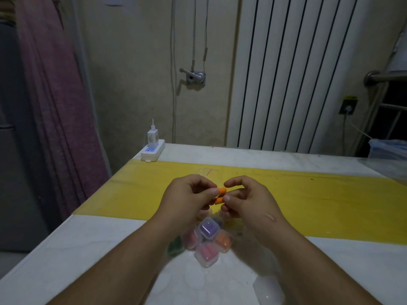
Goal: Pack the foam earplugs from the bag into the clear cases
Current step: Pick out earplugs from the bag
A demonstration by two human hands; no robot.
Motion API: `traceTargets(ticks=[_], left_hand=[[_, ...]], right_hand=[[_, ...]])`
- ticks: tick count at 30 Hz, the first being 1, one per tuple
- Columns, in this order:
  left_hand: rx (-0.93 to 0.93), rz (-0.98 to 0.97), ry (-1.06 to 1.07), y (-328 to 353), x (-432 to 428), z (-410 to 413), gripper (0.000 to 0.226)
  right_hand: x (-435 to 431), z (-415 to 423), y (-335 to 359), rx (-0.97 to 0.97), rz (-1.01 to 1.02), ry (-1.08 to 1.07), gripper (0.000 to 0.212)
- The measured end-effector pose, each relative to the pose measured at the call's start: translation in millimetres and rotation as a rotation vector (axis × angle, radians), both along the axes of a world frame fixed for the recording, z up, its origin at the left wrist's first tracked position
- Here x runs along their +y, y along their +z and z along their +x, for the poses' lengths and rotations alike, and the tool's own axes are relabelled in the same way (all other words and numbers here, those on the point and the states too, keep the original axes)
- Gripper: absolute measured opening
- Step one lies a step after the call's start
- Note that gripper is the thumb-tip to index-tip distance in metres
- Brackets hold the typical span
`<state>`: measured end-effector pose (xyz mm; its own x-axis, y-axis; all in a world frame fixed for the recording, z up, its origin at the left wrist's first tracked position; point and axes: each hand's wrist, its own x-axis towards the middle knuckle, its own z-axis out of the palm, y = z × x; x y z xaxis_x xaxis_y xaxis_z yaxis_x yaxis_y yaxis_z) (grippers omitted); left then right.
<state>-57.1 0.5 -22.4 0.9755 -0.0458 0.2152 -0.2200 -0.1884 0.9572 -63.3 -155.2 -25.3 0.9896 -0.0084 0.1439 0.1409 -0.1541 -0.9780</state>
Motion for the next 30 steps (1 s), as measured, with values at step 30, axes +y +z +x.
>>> traceTargets(ticks=[30], left_hand=[[-0.507,1.031,-0.39,-5.1,-36.4,-37.0,0.049]], right_hand=[[-31.0,25.9,-10.8,-0.045,-0.12,-0.178,0.014]])
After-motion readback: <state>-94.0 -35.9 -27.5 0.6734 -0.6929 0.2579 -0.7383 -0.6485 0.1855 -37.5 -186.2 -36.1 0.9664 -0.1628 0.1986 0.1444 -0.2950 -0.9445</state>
